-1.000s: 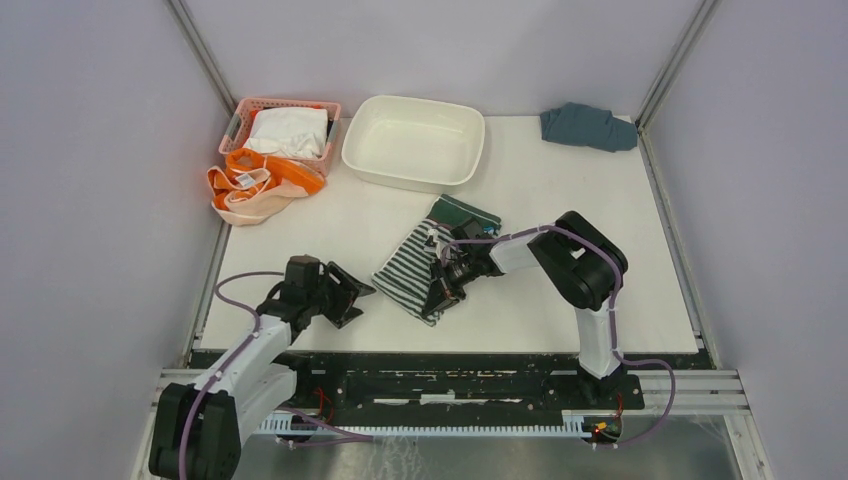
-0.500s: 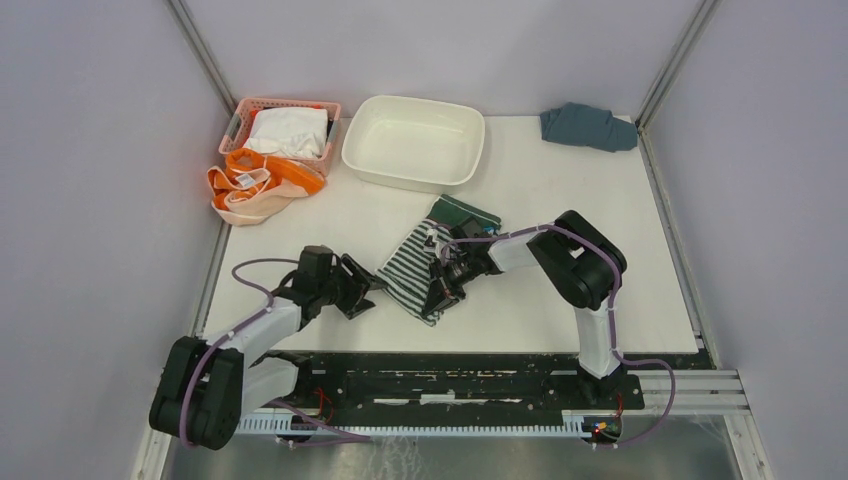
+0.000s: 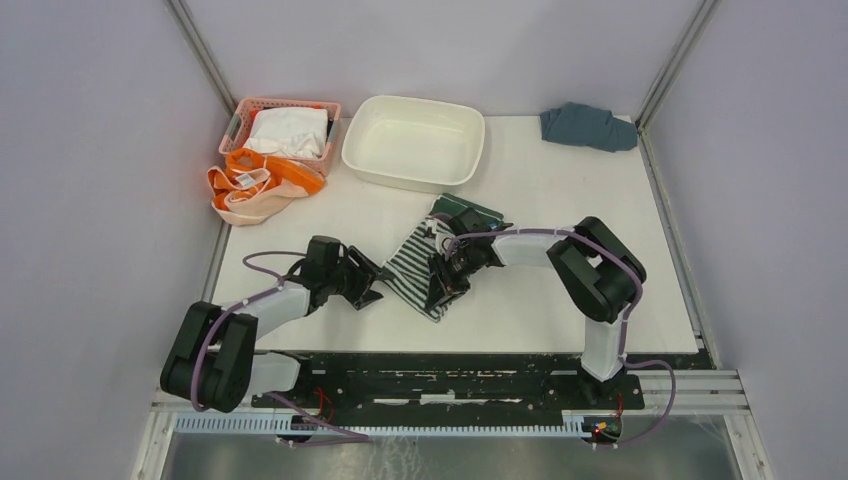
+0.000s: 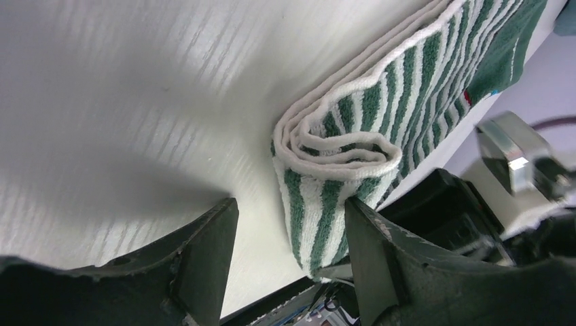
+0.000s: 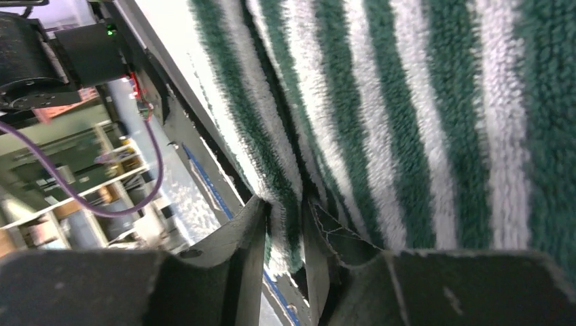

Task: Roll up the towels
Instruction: Roll the towel at the center of the board.

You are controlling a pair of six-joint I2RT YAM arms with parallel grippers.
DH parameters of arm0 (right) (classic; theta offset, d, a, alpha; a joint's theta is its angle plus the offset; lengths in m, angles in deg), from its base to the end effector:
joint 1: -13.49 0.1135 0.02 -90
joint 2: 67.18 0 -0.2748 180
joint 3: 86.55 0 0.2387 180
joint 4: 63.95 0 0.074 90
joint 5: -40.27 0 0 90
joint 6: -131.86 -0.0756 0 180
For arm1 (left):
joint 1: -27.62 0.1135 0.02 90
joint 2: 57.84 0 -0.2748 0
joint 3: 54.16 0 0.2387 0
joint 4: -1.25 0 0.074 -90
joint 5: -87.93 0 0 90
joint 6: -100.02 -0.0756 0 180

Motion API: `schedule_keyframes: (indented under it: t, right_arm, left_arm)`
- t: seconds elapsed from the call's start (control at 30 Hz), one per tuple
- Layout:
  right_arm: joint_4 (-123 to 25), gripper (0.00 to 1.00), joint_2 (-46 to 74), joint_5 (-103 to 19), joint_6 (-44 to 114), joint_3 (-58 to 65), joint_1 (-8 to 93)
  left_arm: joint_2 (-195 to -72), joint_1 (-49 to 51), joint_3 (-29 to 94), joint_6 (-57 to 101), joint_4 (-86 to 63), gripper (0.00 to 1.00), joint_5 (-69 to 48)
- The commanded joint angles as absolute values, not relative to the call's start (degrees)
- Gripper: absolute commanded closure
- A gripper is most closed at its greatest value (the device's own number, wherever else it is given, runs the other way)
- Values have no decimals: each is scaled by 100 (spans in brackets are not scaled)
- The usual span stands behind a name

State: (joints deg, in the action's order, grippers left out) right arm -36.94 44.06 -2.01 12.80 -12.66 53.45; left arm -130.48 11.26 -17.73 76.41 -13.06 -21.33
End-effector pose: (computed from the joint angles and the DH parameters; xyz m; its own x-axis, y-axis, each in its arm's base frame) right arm 0.2426 0.2762 0.1123 -0.9331 -0.3555 -0.0543 -0.2565 0.5523 0.7932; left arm 0.2070 -0.0867 0.1226 -0.7247 -0.6888 -0.0214 -0.4915 0.5383 -0.6846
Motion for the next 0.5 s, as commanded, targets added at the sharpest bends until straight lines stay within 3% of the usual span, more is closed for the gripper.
schedule_keyframes:
  t: [0.0, 0.13, 0.2, 0.47]
  right_arm:
    - [-2882, 64, 3641, -1418, 2001, -824, 5536]
    - [-2516, 58, 3094, -2579, 2387, -697, 5865]
    - [-2392, 46, 2900, -3204, 2581, -643, 6110]
    - [-2436, 47, 2790, -4438, 3135, -356, 7273]
  left_arm:
    - [-13400, 1092, -1716, 7759, -1569, 33, -1792]
    - [-13513, 1082, -1721, 7798, -1606, 33, -1715]
    - [-13571, 1083, -1691, 7790, -1640, 33, -1689]
    - [-13684, 1083, -1623, 7756, -1809, 34, -1557]
